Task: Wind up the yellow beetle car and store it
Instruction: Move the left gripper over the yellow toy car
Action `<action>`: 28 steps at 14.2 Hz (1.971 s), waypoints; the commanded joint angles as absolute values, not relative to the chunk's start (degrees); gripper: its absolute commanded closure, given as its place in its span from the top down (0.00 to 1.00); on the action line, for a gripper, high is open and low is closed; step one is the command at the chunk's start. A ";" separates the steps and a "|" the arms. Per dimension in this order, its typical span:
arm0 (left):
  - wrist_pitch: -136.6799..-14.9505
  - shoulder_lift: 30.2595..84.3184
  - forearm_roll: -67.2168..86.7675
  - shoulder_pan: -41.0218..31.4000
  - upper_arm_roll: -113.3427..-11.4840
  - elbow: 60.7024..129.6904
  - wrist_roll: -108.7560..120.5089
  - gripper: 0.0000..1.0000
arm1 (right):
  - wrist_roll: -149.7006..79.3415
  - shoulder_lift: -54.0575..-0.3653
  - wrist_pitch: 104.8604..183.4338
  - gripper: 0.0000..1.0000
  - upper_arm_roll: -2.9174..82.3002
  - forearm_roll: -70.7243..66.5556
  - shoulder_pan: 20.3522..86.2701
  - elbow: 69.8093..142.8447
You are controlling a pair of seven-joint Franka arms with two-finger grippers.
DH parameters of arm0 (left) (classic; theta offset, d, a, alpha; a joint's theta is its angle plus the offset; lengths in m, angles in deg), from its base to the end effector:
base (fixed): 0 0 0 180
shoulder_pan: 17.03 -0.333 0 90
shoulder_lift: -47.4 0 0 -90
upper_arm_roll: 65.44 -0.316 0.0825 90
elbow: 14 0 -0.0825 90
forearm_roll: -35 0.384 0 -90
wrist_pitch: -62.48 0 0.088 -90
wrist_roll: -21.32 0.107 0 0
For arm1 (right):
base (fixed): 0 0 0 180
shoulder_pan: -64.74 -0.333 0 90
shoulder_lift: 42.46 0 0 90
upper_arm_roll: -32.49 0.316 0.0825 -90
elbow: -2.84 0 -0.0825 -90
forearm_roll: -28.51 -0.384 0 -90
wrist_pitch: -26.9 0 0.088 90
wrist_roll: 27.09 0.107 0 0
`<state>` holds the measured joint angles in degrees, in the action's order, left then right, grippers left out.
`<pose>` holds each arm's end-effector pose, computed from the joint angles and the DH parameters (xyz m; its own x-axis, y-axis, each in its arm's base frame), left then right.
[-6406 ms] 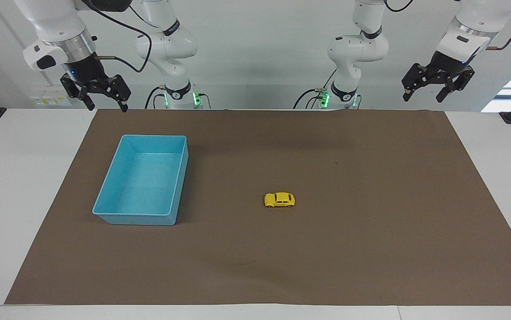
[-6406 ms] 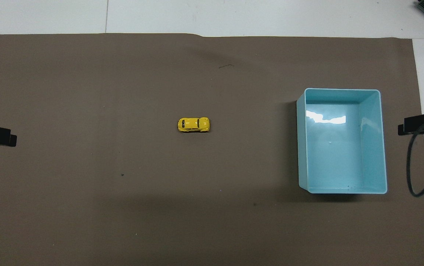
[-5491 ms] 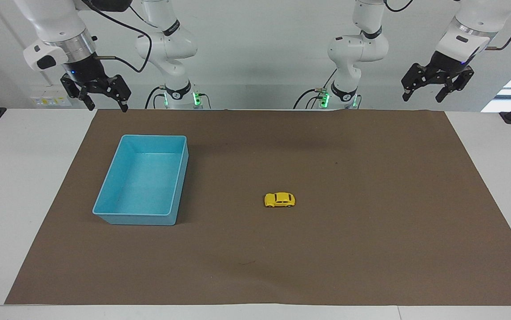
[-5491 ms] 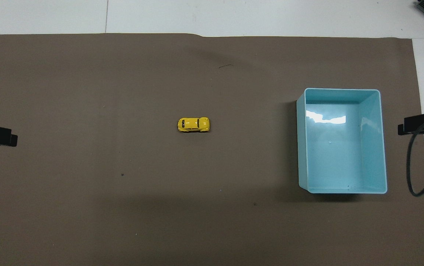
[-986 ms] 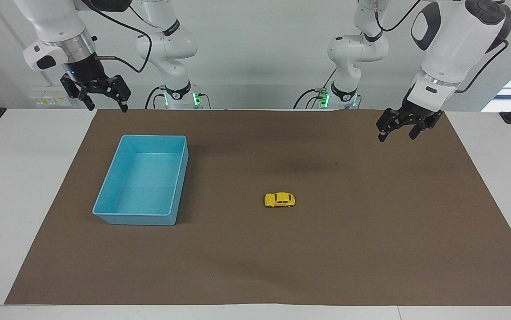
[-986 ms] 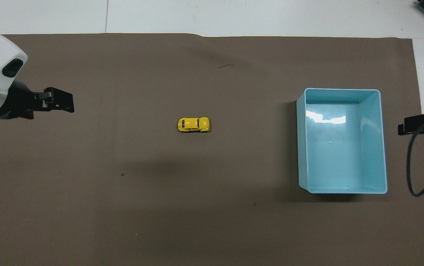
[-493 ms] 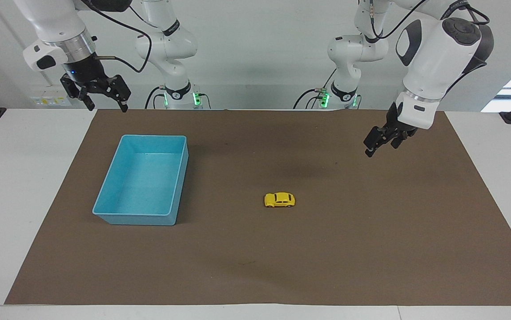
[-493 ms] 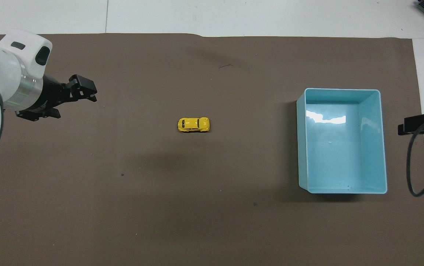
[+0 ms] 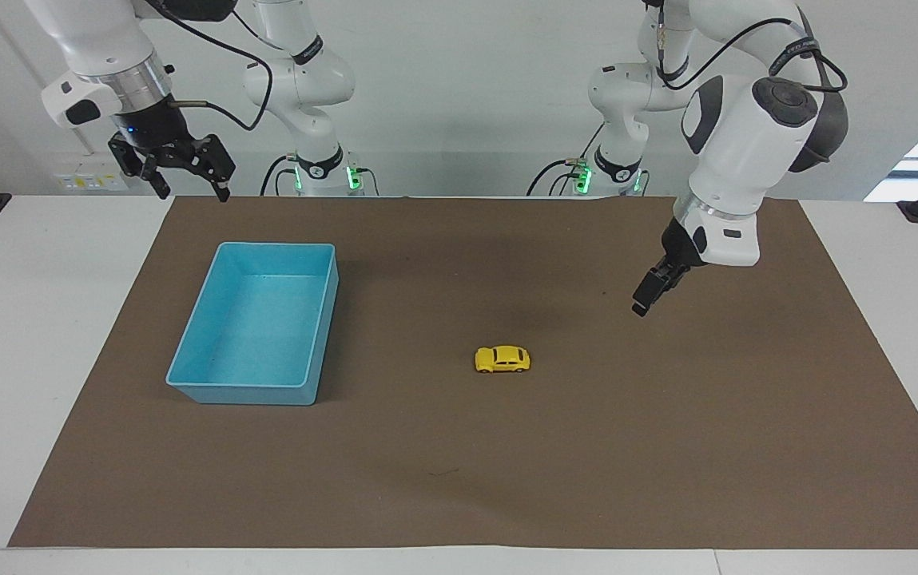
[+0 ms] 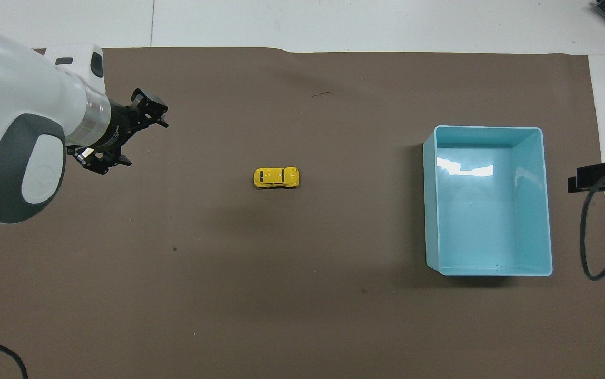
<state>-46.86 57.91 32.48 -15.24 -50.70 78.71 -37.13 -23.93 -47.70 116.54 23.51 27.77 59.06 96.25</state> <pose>0.6056 -0.1709 0.5279 0.7320 0.6811 -0.0177 0.6761 -0.7230 0.1416 0.5245 -0.0330 0.6446 0.9934 -0.1121 0.0230 -0.1114 -0.9934 -0.0285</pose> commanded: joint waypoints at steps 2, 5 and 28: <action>-50.01 59.97 32.54 -14.40 -49.71 79.07 -47.47 1.00 | -24.90 -48.18 116.72 1.00 23.70 27.19 59.46 96.62; -53.08 63.74 35.34 -12.73 -49.19 78.55 -60.90 1.00 | -24.90 -48.18 116.72 1.00 23.70 27.19 59.46 96.62; -60.57 77.28 50.11 -3.15 -43.73 78.20 -108.30 1.00 | -24.90 -48.18 116.72 1.00 23.70 27.19 59.46 96.62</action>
<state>-59.73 75.83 47.95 -4.50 -43.52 78.74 -104.75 -23.93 -47.70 116.54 23.51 27.77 59.06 96.25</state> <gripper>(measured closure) 0.000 0.000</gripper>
